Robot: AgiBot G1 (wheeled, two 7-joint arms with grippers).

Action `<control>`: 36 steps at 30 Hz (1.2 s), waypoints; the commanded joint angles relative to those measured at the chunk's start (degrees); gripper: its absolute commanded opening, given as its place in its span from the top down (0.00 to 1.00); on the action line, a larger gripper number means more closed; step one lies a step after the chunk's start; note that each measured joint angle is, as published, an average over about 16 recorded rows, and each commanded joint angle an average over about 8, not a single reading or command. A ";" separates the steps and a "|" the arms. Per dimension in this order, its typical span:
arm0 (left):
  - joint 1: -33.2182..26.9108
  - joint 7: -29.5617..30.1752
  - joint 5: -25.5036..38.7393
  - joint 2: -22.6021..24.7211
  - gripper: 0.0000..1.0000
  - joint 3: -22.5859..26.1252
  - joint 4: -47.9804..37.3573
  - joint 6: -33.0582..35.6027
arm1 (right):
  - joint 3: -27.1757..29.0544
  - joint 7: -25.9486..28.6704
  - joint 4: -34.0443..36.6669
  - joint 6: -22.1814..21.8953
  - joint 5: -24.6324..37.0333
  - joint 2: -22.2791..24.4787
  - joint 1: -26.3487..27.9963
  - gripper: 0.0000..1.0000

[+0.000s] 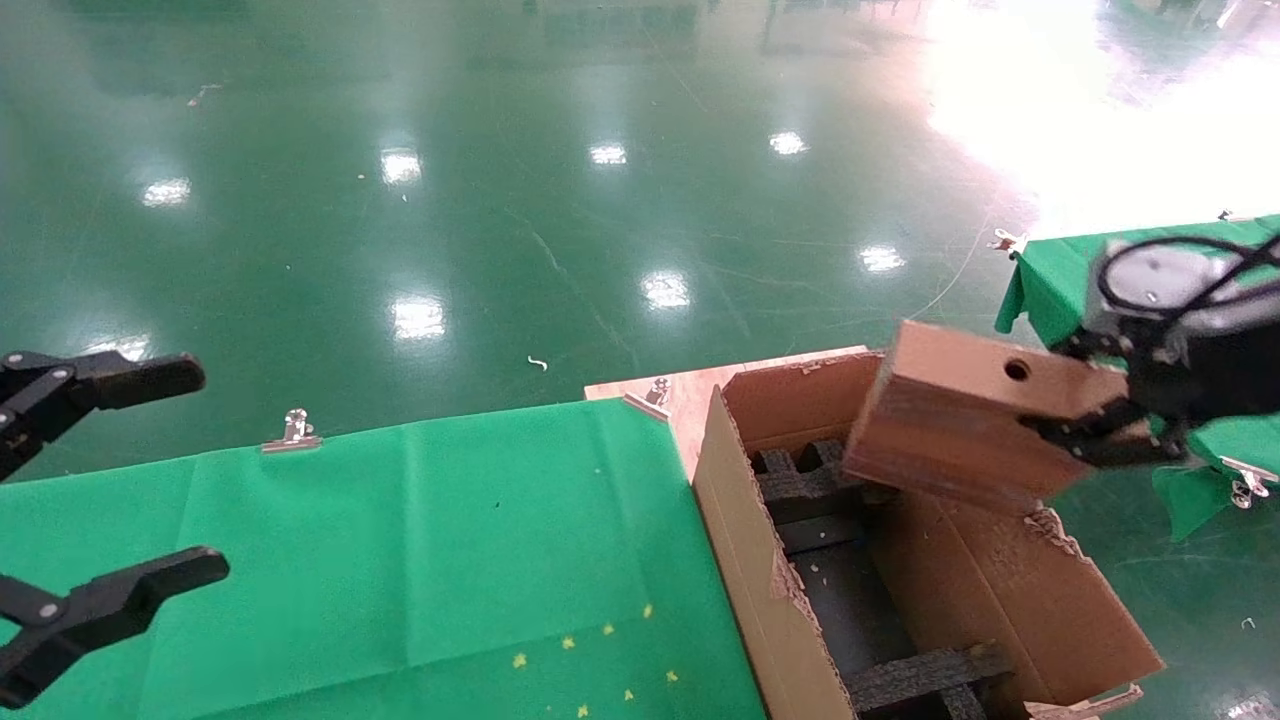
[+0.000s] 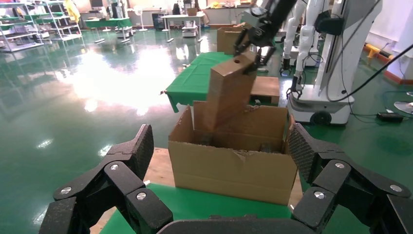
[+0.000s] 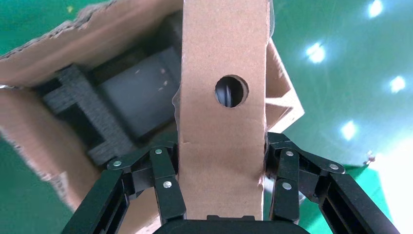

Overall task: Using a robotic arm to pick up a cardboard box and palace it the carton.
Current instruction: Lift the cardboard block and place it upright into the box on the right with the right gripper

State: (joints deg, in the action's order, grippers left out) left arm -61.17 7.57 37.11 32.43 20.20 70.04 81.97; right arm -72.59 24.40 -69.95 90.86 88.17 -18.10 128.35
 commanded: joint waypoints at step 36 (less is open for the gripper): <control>0.03 0.00 -0.01 -0.02 0.00 0.00 -0.03 -0.03 | -9.54 47.10 -7.94 -16.18 -1.45 7.98 -11.94 1.00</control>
State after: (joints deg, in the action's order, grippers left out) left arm -61.15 7.57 37.10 32.41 20.20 70.01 81.94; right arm -81.98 70.71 -77.68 74.99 86.81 -10.22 116.67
